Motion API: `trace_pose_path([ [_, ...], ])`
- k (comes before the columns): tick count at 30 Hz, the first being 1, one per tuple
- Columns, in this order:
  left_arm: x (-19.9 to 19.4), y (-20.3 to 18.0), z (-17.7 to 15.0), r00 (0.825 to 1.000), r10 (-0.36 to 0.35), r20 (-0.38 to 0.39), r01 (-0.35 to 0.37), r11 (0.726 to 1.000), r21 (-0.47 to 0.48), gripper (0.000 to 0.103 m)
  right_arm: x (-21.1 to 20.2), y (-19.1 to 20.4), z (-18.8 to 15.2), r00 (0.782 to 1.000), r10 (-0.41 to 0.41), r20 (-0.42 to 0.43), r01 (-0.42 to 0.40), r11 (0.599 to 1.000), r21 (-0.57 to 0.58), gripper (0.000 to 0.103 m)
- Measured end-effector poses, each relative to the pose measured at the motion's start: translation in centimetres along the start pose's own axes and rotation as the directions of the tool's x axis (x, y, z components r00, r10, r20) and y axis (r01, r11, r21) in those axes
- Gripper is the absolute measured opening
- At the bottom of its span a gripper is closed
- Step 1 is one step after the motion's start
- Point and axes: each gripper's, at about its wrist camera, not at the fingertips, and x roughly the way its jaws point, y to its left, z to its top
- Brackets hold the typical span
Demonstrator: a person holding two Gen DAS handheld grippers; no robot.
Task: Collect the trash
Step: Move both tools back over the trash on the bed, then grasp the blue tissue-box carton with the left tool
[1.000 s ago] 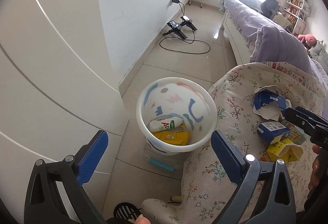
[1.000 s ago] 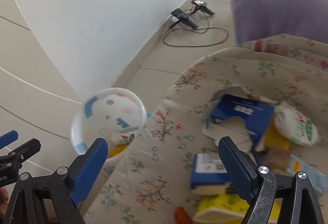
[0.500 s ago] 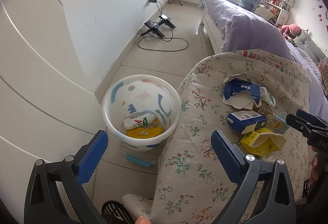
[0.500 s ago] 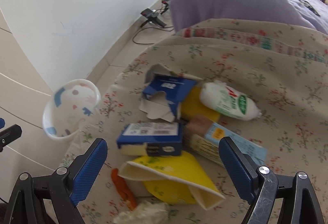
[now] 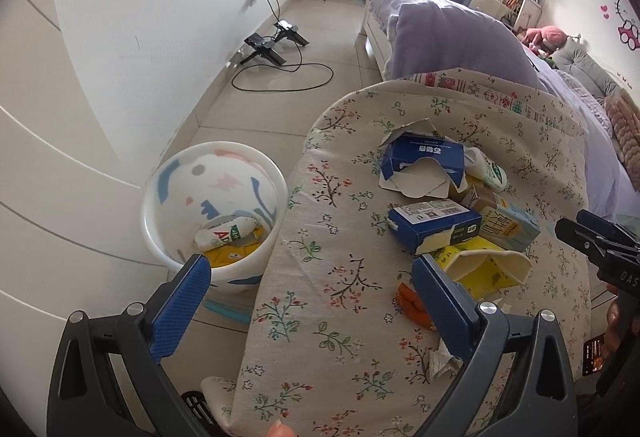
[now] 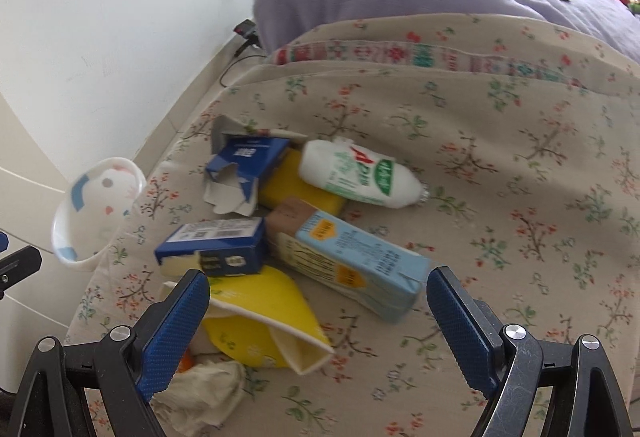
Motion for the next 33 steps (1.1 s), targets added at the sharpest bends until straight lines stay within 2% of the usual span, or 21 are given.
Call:
trace_pose_path([
  [8,2.7,-2.8,0.0,0.995,-0.074,-0.073,0.075,0.997,0.013,0.101,-0.2,-2.6,-0.6,1.0,-0.023,-0.011,0.023,0.999,0.046,0.092],
  [11,4.3,-3.6,0.5,0.993,-0.077,-0.092,0.079,0.997,0.024,0.101,-0.3,-3.4,-0.8,0.999,-0.028,-0.017,0.029,0.998,0.06,0.092],
  [14,6.1,-3.7,1.2,0.986,-0.114,-0.122,0.112,0.993,-0.022,0.1,-0.1,-4.1,-0.9,0.999,-0.032,-0.024,0.034,0.997,0.073,0.092],
  [16,7.3,-3.5,1.6,0.972,-0.182,-0.149,0.17,0.982,-0.087,0.095,-0.1,-4.5,-0.9,0.999,-0.036,-0.026,0.038,0.996,0.082,0.092],
  [20,9.7,-3.5,1.7,0.93,-0.316,-0.189,0.274,0.937,-0.216,0.084,0.1,-5.1,-0.6,0.999,-0.046,-0.026,0.048,0.994,0.096,0.092],
  [26,12.6,-3.9,1.4,0.881,-0.426,-0.207,0.341,0.873,-0.348,0.07,1.1,-5.8,-0.2,0.998,-0.053,-0.045,0.058,0.992,0.115,0.092],
  [28,13.2,-3.9,1.3,0.857,-0.48,-0.188,0.381,0.835,-0.398,0.067,1.7,-6.0,0.0,0.997,-0.056,-0.056,0.062,0.991,0.119,0.092],
  [31,14.2,-3.8,1.3,0.836,-0.519,-0.181,0.401,0.8,-0.446,0.052,2.8,-6.3,0.3,0.996,-0.053,-0.068,0.061,0.991,0.121,0.092],
  [33,14.5,-3.8,1.4,0.83,-0.53,-0.175,0.404,0.787,-0.466,0.036,3.5,-6.5,0.6,0.996,-0.049,-0.072,0.057,0.992,0.113,0.092],
])
